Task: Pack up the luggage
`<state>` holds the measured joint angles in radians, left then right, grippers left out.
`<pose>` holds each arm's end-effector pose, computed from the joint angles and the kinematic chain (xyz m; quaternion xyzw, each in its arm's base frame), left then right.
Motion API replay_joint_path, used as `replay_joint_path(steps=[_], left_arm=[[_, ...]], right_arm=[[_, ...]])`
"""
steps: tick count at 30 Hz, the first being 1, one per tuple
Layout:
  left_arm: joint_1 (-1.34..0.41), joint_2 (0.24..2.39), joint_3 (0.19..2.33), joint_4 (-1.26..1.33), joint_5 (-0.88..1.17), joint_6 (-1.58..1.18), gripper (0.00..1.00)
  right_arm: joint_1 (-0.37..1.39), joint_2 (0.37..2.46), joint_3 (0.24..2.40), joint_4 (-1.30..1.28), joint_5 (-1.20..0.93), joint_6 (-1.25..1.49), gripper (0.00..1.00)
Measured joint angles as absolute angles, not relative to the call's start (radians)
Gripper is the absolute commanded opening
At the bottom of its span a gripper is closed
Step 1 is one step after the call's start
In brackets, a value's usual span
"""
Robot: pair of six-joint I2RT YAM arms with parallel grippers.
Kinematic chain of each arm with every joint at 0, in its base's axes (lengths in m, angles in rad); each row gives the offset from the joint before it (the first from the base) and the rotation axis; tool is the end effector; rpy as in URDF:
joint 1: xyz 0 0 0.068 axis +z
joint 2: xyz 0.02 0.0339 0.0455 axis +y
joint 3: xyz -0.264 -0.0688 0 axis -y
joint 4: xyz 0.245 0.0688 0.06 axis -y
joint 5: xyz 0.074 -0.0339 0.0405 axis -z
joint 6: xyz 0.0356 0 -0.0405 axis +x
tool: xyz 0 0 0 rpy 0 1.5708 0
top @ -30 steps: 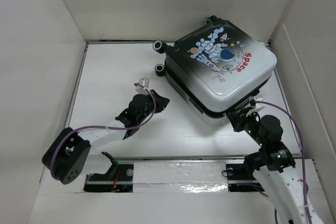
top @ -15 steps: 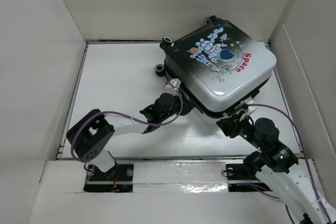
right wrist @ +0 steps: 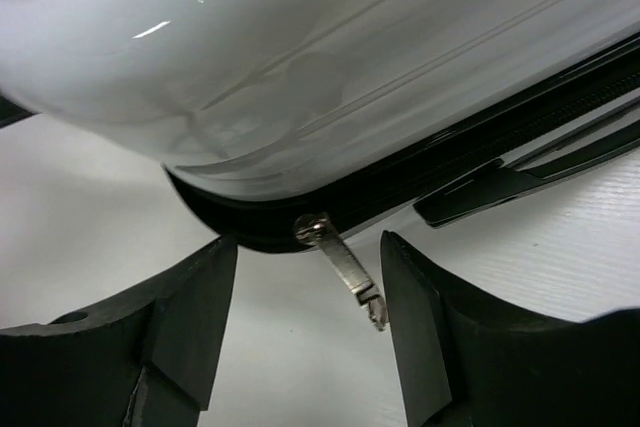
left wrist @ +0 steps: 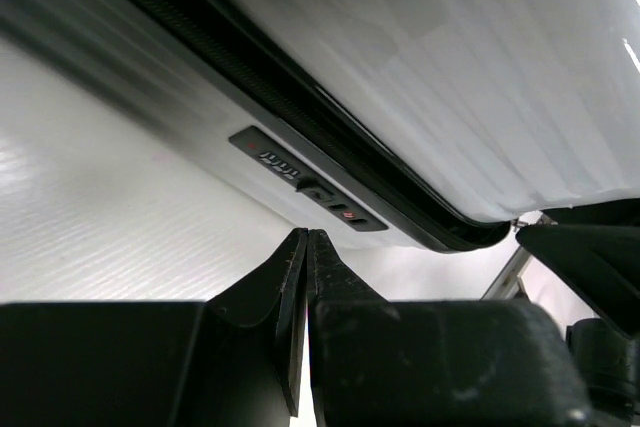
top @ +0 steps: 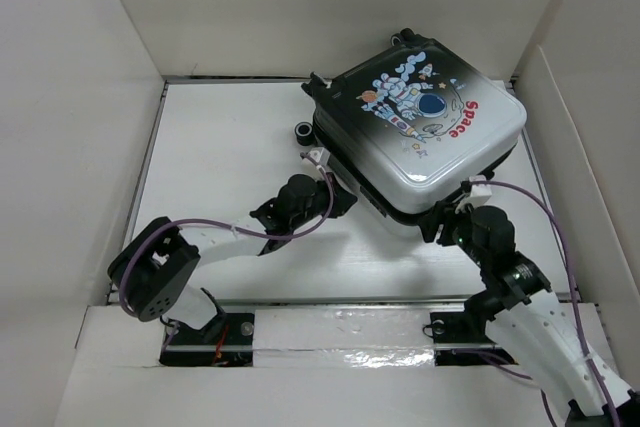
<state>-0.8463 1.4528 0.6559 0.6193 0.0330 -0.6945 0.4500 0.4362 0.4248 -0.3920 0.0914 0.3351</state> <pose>0.2052 -0.2336 0.2230 0.0687 0.7639 -0.4559 0.4516 0.1158 0.0523 0.2393 -0.0227 0.8336 0.1754 0.5232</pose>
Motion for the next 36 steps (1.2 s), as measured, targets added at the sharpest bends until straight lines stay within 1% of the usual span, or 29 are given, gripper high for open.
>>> replay_joint_path(steps=[4, 6, 7, 10, 13, 15, 16, 19, 23, 29, 31, 36], left_arm=[[-0.833, 1.448, 0.65, 0.609, 0.049, -0.687, 0.0], [-0.833, 1.448, 0.649, 0.608, 0.058, -0.685, 0.0], [-0.834, 1.448, 0.649, 0.608, 0.063, -0.683, 0.0], [-0.834, 1.448, 0.649, 0.608, 0.081, -0.68, 0.0], [-0.834, 1.449, 0.649, 0.609, 0.105, -0.678, 0.0], [-0.833, 1.457, 0.649, 0.612, 0.121, -0.677, 0.0], [-0.834, 1.464, 0.649, 0.614, 0.127, -0.677, 0.0], [-0.834, 1.479, 0.649, 0.615, 0.137, -0.677, 0.0], [-0.834, 1.484, 0.655, 0.615, 0.142, -0.676, 0.0], [-0.829, 1.484, 0.657, 0.616, 0.144, -0.672, 0.0], [-0.829, 1.484, 0.657, 0.616, 0.149, -0.67, 0.0], [-0.829, 1.484, 0.667, 0.615, 0.166, -0.668, 0.0]], right_arm=[[0.365, 0.459, 0.421, -0.359, 0.03, 0.3, 0.71], [0.313, 0.469, 0.416, -0.324, -0.023, 0.277, 0.69], [0.287, 0.487, 0.416, -0.306, -0.058, 0.266, 0.62], [0.219, 0.556, 0.414, -0.267, -0.185, 0.222, 0.5], [0.178, 0.582, 0.414, -0.246, -0.27, 0.195, 0.51], [0.164, 0.583, 0.413, -0.242, -0.313, 0.179, 0.56], [0.162, 0.581, 0.411, -0.241, -0.331, 0.175, 0.61], [0.162, 0.56, 0.397, -0.231, -0.383, 0.161, 0.63], [0.162, 0.498, 0.363, -0.233, -0.432, 0.165, 0.63], [0.165, 0.444, 0.366, -0.333, -0.452, 0.177, 0.62], [0.165, 0.439, 0.365, -0.345, -0.453, 0.184, 0.59], [0.165, 0.474, 0.366, -0.331, -0.452, 0.194, 0.57]])
